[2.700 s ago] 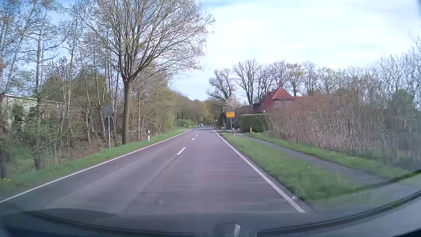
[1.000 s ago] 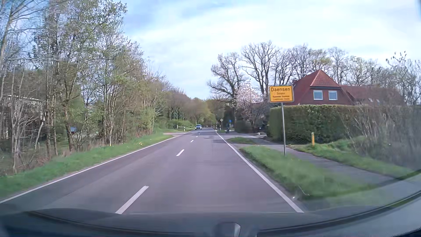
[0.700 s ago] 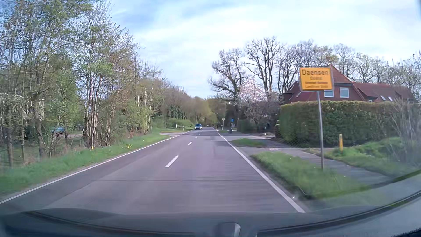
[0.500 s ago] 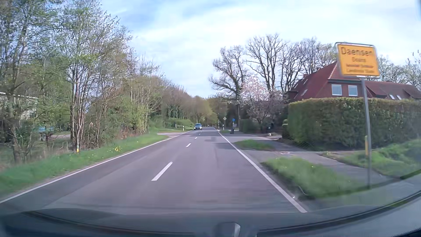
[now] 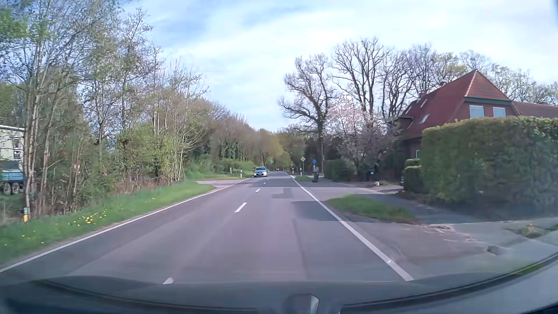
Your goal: Follow the waypoints while adhering to traffic rules and regulations
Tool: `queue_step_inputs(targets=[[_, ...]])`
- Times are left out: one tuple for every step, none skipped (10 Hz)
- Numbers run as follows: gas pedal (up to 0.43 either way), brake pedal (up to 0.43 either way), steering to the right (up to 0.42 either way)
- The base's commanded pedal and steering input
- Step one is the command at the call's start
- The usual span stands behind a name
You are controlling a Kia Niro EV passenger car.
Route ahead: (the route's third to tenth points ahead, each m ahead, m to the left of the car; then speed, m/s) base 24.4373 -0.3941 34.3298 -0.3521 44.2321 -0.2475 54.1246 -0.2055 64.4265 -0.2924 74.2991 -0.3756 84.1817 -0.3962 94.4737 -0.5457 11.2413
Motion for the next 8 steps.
queue_step_inputs(targets=[[0.000,0.000,-0.005],[0.000,0.000,0.000],[0.000,0.000,0.000],[0.000,0.000,0.000],[0.000,0.000,0.001],[0.000,0.000,0.000],[0.000,0.000,0.001],[0.000,0.000,0.001]])
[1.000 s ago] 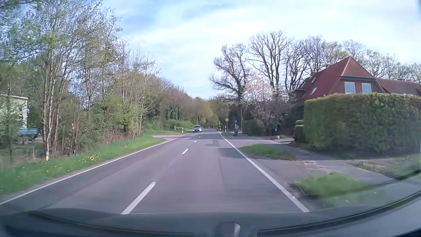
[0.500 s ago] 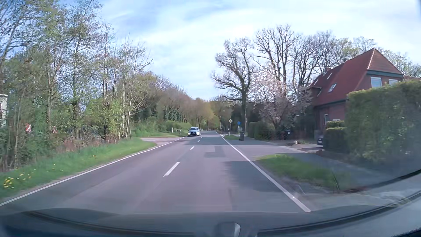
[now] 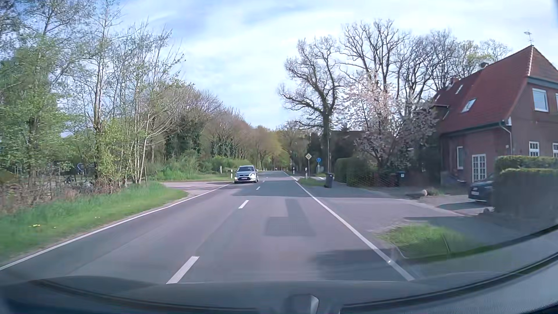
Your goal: Follow the waypoints while adhering to traffic rules and regulations
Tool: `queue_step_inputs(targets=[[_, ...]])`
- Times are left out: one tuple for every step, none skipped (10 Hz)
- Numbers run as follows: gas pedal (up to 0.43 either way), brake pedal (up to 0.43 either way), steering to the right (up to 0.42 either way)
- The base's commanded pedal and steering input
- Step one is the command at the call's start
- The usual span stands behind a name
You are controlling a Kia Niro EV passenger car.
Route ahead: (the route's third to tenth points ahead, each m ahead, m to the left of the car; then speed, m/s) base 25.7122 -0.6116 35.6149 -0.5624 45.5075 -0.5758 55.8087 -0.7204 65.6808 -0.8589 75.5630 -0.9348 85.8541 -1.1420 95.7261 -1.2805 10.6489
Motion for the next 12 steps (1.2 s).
queue_step_inputs(targets=[[0.000,0.000,0.000],[0.028,0.000,0.001],[0.028,0.000,0.000],[0.028,0.000,-0.001],[0.039,0.000,-0.001],[0.039,0.000,-0.001],[0.087,0.000,-0.003],[0.087,0.000,-0.005],[0.087,0.000,-0.006],[0.087,0.000,-0.006],[0.087,0.000,-0.005],[0.087,0.000,-0.004]])
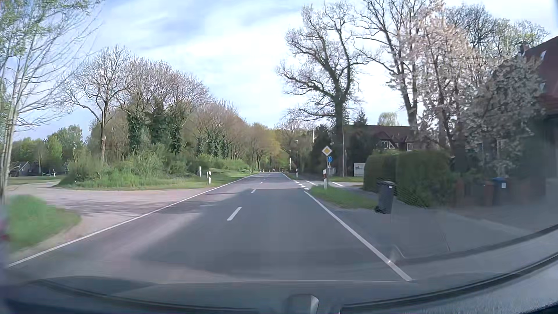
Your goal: Follow the waypoints while adhering to traffic rules and regulations
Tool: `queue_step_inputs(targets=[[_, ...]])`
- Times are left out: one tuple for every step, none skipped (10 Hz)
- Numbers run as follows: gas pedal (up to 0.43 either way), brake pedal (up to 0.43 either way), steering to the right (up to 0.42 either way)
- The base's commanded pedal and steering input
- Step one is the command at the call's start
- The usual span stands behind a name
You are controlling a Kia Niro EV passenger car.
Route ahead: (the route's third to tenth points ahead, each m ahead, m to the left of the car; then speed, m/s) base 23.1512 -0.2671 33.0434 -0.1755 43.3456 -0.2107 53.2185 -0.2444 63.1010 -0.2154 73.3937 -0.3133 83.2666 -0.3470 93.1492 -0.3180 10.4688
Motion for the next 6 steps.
queue_step_inputs(targets=[[0.087,0.000,-0.003],[0.087,0.000,-0.003],[0.087,0.000,-0.003],[0.087,0.000,-0.002],[0.087,0.000,-0.003],[0.087,0.000,-0.002]])
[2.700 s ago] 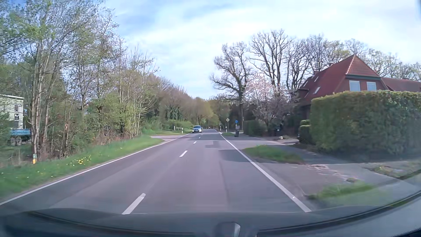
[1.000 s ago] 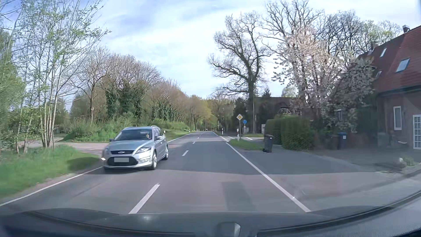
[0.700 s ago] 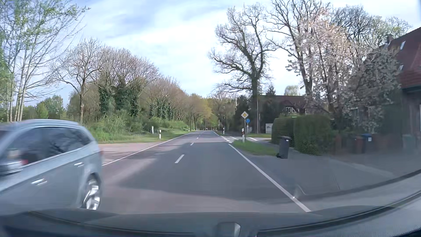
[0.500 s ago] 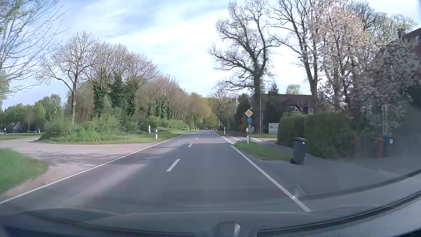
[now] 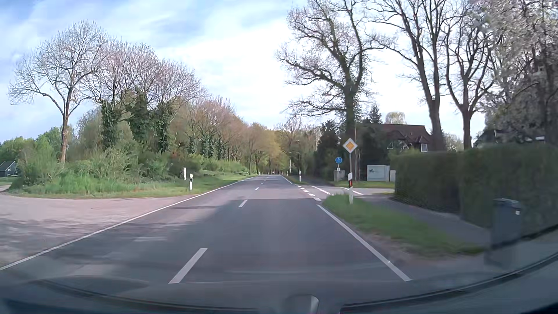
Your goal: Follow the waypoints while adhering to traffic rules and regulations
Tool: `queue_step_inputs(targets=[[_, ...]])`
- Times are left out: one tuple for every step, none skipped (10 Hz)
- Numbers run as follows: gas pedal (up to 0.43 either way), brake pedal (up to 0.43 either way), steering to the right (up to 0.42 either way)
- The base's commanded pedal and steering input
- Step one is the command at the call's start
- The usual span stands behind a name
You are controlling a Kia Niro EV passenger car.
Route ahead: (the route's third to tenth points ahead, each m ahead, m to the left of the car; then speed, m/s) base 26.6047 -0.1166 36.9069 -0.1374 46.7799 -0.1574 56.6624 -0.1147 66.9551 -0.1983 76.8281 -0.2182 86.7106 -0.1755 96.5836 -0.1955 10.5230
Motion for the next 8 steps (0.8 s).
queue_step_inputs(targets=[[0.087,0.000,-0.002],[0.110,0.000,-0.003],[0.130,0.000,-0.003],[0.130,0.000,-0.003],[0.130,0.000,-0.003],[0.130,0.000,-0.003],[0.118,0.000,-0.003],[0.118,0.000,-0.003]])
